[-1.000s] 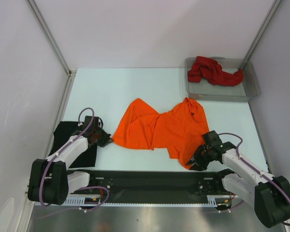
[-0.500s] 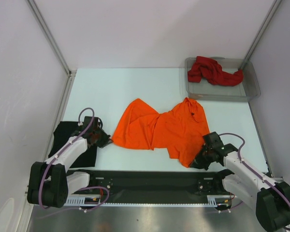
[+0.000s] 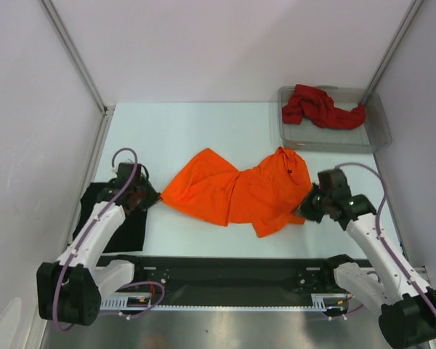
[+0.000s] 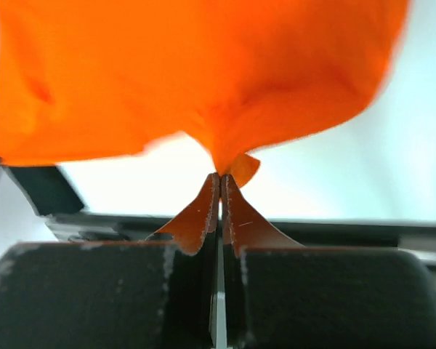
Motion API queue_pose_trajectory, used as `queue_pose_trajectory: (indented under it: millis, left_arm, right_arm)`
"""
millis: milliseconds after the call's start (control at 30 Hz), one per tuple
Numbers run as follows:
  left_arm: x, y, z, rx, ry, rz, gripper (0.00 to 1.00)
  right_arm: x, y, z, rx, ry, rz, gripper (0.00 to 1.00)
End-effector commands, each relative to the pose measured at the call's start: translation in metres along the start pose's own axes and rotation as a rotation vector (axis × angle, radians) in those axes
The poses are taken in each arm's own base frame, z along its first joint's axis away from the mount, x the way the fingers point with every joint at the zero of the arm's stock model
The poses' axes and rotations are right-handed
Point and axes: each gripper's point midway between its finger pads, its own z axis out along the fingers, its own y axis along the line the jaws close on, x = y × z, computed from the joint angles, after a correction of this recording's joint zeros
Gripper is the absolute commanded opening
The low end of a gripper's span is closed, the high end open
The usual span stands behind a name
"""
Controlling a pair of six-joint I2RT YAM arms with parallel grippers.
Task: Fold and stack the t-shirts
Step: Flatten the tshirt out
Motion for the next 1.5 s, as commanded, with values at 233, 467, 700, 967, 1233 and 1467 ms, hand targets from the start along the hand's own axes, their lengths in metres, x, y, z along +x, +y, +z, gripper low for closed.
queue_pose_trajectory:
  millis: [233,467,700,967,1233,1467]
  left_arm:
    - [-0.128,-0.066,-0.134,0.060,-0.424,0.191,0.00]
    - [-0.189,-0.124,-0.234,0.218,-0.671,0.185,0.00]
    - [-0.212,-0.186,-0.348,0.544,-0.893,0.253,0.00]
    - [-0.163,-0.166,-0.494,0.860,-1.197,0.295,0.00]
    - [-0.111,-0.112,-0.579,0.945,-1.396,0.307,0.00]
    - [-0.121,-0.120,-0.518,0.866,-1.284,0.326,0.00]
  right_arm:
    - [-0.172,0.114,-0.158,-0.130,-0.539,-0.215,0.00]
    - [-0.228,0.163,-0.282,-0.221,-0.881,-0.256,0.00]
    - [-0.224,0.194,-0.421,-0.451,-1.265,-0.258,0.00]
    - [-0.132,0.183,-0.543,-0.728,-1.558,-0.409,0.00]
    - [-0.036,0.154,-0.592,-0.934,-1.597,-0.507,0.00]
    - [-0.067,0.164,-0.552,-0.851,-1.484,-0.480,0.00]
